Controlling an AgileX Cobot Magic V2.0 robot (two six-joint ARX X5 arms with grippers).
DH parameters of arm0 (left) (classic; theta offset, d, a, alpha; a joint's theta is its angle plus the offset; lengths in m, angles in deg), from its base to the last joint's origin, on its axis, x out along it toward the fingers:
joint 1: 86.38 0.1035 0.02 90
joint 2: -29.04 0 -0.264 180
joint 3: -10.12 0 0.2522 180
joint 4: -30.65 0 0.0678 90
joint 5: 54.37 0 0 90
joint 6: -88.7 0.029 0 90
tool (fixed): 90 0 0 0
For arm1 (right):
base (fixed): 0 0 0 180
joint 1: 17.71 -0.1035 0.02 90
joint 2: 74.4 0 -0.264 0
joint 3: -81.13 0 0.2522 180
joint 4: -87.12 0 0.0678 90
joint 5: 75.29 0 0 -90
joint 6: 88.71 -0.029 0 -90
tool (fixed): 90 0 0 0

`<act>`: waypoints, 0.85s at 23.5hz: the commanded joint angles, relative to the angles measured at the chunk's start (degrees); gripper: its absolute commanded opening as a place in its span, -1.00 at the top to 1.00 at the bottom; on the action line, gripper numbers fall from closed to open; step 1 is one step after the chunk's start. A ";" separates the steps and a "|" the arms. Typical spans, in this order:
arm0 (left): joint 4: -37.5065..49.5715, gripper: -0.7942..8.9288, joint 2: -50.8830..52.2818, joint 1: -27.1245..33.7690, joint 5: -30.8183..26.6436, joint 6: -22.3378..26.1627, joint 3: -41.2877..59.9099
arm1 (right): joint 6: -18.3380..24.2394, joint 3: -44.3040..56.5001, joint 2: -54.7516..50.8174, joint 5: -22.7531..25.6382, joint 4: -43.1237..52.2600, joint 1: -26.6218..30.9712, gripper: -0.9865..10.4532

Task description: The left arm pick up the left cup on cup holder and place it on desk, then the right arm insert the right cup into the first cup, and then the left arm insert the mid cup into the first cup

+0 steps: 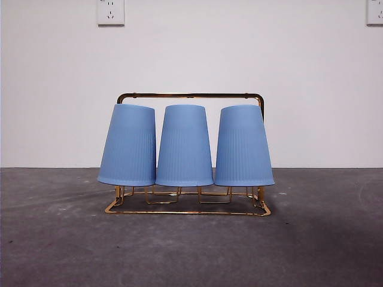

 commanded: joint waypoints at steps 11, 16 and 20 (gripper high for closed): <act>10.49 0.78 -6.54 0.09 14.62 5.40 -8.17 | -2.32 -10.78 7.39 -12.39 -2.91 0.09 0.80; 2.43 0.78 -17.53 0.09 19.80 21.07 -19.85 | 5.64 -20.52 18.03 -20.11 -7.91 0.09 0.80; -5.84 0.78 -28.24 -0.04 24.04 32.81 -30.36 | 14.58 -28.37 27.28 -24.39 -14.01 0.09 0.80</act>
